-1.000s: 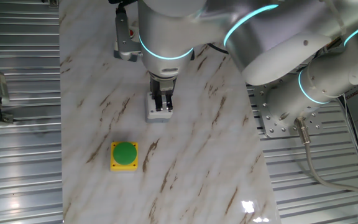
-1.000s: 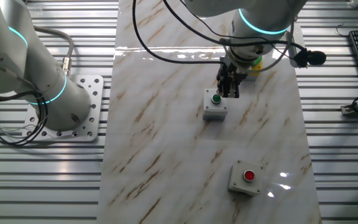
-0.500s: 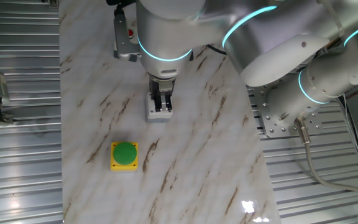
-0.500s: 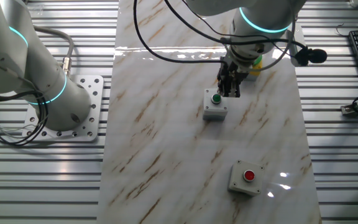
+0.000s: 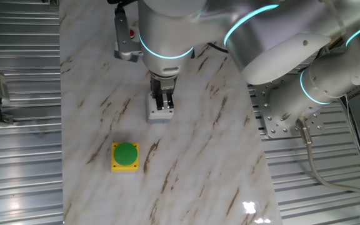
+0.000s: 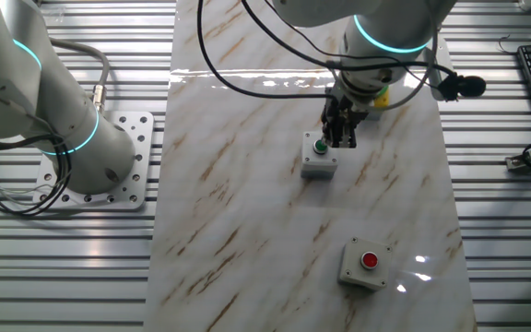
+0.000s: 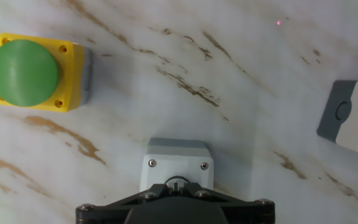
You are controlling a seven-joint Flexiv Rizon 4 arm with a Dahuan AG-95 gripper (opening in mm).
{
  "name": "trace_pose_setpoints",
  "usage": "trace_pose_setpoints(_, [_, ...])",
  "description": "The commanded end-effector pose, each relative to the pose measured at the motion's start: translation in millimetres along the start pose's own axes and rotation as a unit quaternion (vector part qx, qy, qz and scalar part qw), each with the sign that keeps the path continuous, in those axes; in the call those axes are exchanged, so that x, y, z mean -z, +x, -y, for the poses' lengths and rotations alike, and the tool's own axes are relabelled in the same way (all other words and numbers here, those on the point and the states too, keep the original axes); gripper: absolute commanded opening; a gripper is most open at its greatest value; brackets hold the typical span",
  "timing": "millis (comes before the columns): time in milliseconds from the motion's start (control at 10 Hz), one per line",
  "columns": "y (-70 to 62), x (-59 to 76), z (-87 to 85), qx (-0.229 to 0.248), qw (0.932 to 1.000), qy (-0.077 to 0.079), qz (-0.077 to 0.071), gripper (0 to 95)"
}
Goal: Press three buttons from left to right in sequence
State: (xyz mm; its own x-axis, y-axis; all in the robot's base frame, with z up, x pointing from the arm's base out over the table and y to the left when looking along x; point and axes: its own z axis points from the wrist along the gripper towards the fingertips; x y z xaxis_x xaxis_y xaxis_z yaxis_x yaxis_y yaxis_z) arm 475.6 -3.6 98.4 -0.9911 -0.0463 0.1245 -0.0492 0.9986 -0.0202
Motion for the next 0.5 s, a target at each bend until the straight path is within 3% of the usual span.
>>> trace_pose_setpoints(100, [-0.6, -1.0, 0.6, -0.002, 1.0000, 0.002, 0.000, 0.0])
trace_pose_setpoints(500, [-0.9, -3.0, 0.6, 0.001, 1.0000, 0.001, 0.002, 0.0])
